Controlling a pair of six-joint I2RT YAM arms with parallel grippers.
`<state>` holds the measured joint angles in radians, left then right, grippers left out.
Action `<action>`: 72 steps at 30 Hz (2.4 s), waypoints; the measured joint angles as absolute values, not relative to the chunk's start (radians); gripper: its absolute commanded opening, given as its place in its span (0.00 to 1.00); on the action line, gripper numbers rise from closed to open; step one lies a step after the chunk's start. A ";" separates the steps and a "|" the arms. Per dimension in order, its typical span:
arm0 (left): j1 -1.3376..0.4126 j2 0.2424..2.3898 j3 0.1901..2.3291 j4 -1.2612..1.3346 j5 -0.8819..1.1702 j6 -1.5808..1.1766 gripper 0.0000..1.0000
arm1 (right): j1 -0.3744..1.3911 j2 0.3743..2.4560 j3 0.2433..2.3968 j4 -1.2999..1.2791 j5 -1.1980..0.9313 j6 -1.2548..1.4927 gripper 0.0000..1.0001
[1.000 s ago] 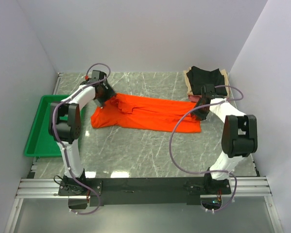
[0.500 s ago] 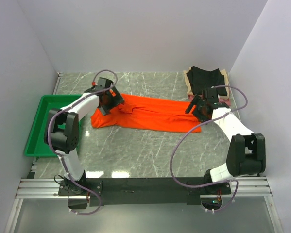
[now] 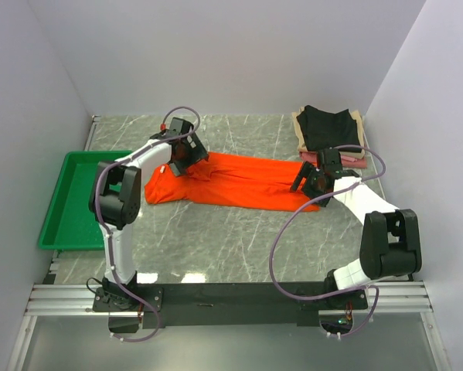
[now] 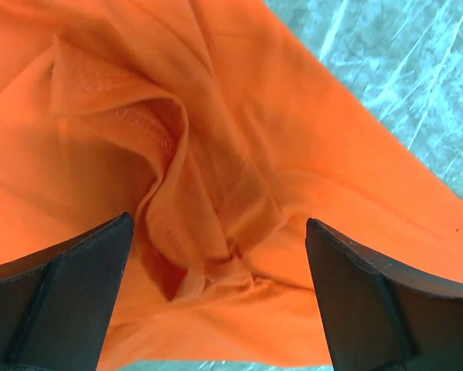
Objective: Fold and stack the t-shirts
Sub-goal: Fold the tshirt
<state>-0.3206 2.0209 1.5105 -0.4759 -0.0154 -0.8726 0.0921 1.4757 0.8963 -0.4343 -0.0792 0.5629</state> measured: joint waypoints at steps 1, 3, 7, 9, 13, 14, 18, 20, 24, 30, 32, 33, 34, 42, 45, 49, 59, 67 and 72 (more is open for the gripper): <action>-0.321 2.032 1.522 -0.476 -0.015 -0.872 0.99 | 0.092 1.476 0.896 -0.434 -0.078 0.562 0.88; -0.321 2.045 1.533 -0.478 -0.015 -0.872 0.99 | 0.092 1.476 0.896 -0.434 -0.074 0.559 0.88; -0.321 2.077 1.576 -0.482 0.002 -0.869 0.99 | 0.092 1.476 0.896 -0.434 -0.067 0.559 0.88; -0.322 2.101 1.609 -0.479 0.025 -0.866 0.99 | 0.092 1.476 0.896 -0.434 -0.063 0.559 0.88; -0.329 2.170 1.737 -0.480 0.072 -0.861 0.99 | 0.092 1.476 0.896 -0.434 -0.050 0.556 0.88; -0.332 2.194 1.788 -0.481 0.084 -0.859 0.99 | 0.091 1.476 0.896 -0.434 -0.046 0.556 0.88; -0.343 2.284 1.973 -0.493 0.106 -0.859 0.99 | 0.091 1.475 0.896 -0.436 -0.040 0.556 0.88; -0.345 2.323 2.056 -0.504 0.110 -0.858 0.99 | 0.091 1.474 0.896 -0.437 -0.036 0.555 0.88; -0.348 2.337 2.091 -0.516 0.118 -0.852 0.99 | 0.091 1.462 0.896 -0.438 -0.029 0.555 0.88; -0.348 2.257 1.973 -0.527 0.075 -0.838 0.99 | 0.091 1.432 0.896 -0.437 -0.033 0.552 0.88; -0.348 2.145 1.819 -0.510 0.061 -0.833 0.99 | 0.091 1.420 0.896 -0.437 -0.035 0.551 0.88; -0.348 2.084 1.736 -0.496 0.055 -0.833 0.99 | 0.091 1.414 0.896 -0.436 -0.034 0.551 0.89; -0.348 2.024 1.659 -0.494 0.047 -0.834 0.99 | 0.091 1.410 0.896 -0.436 -0.034 0.550 0.89; -0.356 1.821 1.335 -0.397 0.061 -0.860 0.99 | 0.091 1.407 0.896 -0.430 -0.036 0.548 0.89; -0.376 1.900 1.378 -0.380 0.079 -0.859 0.99 | 0.091 1.407 0.895 -0.426 -0.035 0.548 0.89; -0.411 2.062 1.561 -0.386 0.110 -0.850 0.99 | 0.091 1.408 0.895 -0.421 -0.029 0.548 0.89; -0.442 2.219 1.796 -0.405 0.134 -0.823 0.99 | 0.093 1.419 0.899 -0.413 -0.015 0.533 0.89; -0.434 1.795 1.355 -0.421 -0.018 -0.826 0.99 | 0.150 1.641 1.147 -0.420 -0.027 0.481 0.89; -0.403 1.545 1.149 -0.394 -0.092 -0.841 0.99 | 0.170 1.858 1.356 -0.450 0.004 0.478 0.89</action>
